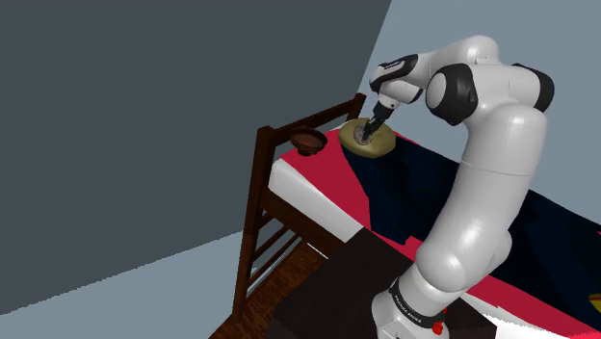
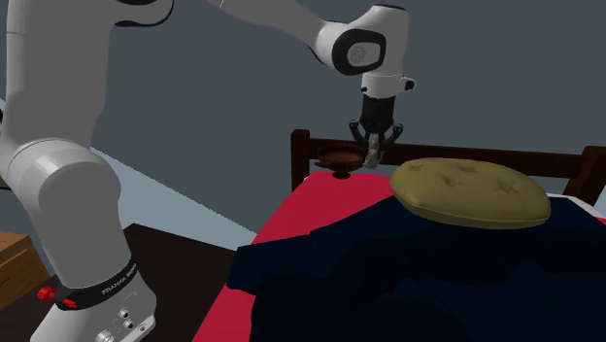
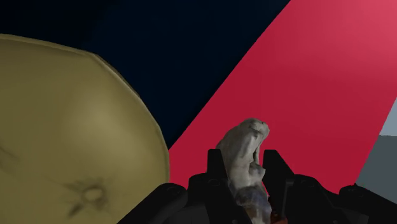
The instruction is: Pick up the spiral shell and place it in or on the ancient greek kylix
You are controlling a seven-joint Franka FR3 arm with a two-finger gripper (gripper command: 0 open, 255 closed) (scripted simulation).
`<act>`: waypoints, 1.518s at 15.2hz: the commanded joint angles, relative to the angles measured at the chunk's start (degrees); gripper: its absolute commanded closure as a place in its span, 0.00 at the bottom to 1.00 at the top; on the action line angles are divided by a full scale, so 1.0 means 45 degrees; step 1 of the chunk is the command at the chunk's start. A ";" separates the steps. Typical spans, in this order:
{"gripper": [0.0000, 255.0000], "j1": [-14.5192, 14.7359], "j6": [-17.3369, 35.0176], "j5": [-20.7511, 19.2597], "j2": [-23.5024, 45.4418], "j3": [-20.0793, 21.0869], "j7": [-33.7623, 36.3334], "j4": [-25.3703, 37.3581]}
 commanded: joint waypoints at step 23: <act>1.00 0.1742 -0.2268 0.0216 0.3293 0.1393 0.4459 0.5987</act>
